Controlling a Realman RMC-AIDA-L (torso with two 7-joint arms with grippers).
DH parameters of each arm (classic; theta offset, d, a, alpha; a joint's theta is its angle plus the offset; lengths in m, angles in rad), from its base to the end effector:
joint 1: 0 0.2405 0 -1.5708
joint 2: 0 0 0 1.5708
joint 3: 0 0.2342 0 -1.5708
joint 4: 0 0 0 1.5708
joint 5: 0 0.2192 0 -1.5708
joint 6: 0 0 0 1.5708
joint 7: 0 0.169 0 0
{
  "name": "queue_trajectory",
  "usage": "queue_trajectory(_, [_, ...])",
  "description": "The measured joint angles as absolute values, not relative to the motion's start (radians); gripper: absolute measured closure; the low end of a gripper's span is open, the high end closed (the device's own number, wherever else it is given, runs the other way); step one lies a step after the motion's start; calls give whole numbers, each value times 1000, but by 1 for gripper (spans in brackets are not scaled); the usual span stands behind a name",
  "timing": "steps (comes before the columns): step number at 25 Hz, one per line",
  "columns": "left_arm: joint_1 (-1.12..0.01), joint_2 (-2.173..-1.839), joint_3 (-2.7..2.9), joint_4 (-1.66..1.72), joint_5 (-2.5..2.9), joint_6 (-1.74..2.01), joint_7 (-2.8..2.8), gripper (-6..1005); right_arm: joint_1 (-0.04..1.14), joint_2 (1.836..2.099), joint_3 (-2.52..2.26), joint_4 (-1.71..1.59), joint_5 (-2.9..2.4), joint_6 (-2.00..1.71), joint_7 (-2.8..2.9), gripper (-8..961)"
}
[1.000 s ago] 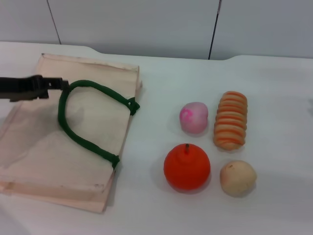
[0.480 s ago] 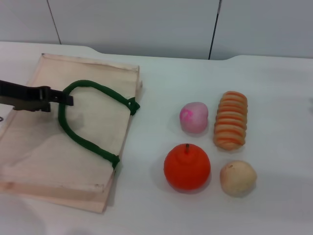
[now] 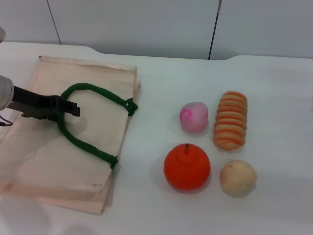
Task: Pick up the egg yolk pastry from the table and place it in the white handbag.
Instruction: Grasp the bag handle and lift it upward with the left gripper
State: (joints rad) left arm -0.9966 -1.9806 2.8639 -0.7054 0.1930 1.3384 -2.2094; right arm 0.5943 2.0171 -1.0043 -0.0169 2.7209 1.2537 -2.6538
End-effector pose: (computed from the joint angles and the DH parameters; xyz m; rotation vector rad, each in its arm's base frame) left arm -0.3098 0.4006 0.0585 -2.0169 -1.6935 -0.0554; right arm 0.2945 0.3954 0.0464 -1.5554 0.5589 0.9379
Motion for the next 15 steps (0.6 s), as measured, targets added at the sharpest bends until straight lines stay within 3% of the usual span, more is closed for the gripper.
queue_trajectory(4, [-1019, -1977, 2864, -681, 239, 1329, -2219, 204, 597, 2017, -1005, -17, 2721, 1253, -2654, 76])
queue_trajectory(10, [-1054, -1936, 2864, -531, 363, 1228, -2292, 205, 600, 2018, -1005, -17, 2721, 1253, -2652, 76])
queue_trajectory(15, [-1066, -1926, 2864, -499, 395, 1201, -2315, 205, 600, 2019, -1005, -17, 2721, 1253, -2648, 76])
